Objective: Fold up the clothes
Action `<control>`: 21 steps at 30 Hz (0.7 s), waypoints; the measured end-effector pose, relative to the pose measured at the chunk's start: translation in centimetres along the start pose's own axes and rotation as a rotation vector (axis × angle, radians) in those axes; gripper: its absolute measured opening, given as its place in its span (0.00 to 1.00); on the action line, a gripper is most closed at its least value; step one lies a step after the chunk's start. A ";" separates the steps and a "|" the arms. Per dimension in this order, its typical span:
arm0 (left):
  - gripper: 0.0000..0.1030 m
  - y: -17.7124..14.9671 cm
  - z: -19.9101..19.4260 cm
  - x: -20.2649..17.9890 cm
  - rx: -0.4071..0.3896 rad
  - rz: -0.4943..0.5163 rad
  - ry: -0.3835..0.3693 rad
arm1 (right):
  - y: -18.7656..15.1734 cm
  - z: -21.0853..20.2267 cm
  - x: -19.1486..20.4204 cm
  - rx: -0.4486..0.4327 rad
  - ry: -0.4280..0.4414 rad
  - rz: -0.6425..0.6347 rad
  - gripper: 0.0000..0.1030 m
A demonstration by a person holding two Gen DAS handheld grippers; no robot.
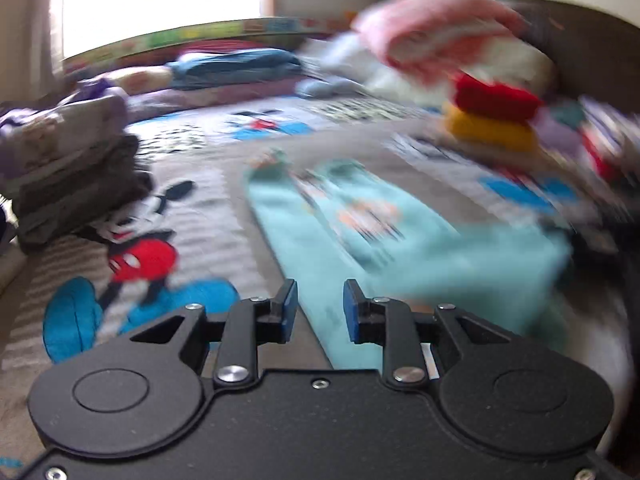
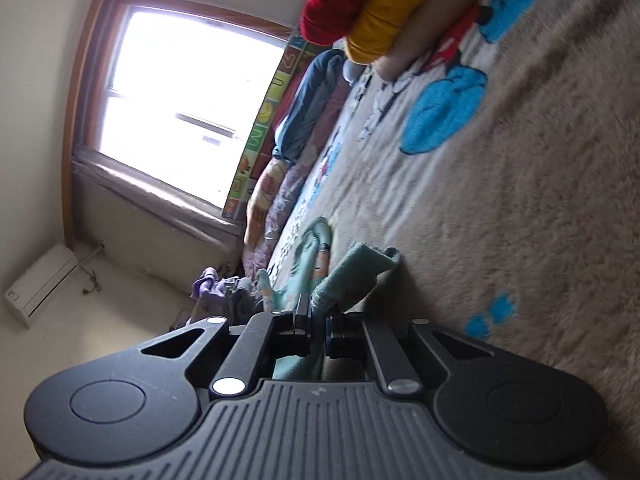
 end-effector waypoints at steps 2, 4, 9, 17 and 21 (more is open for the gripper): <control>0.22 0.7 3.3 0.4 0.013 0.019 0.005 | -0.4 0.0 0.0 0.004 -0.004 -0.026 0.08; 0.22 1.3 7.0 0.8 0.026 0.064 0.021 | -0.7 0.0 0.0 -0.002 0.002 -0.046 0.08; 0.22 2.7 14.7 1.1 0.049 0.196 0.025 | -1.0 -0.1 -0.1 -0.016 0.012 -0.061 0.08; 0.21 2.8 18.5 1.6 0.138 0.226 -0.032 | -1.0 0.1 -0.2 -0.027 0.018 -0.072 0.08; 0.21 4.2 21.0 2.4 0.153 0.172 -0.001 | -1.2 0.1 -0.2 -0.019 0.024 -0.077 0.08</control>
Point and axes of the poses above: each gripper's, at about its wrist camera, not at the fingertips, and z roughly the way its jaws point, x to its left, y to its top, the point moved 2 cm from there along z, roughly the way its jaws point, and after that the axes turned 13 degrees about -x, right-handed, at the moved point
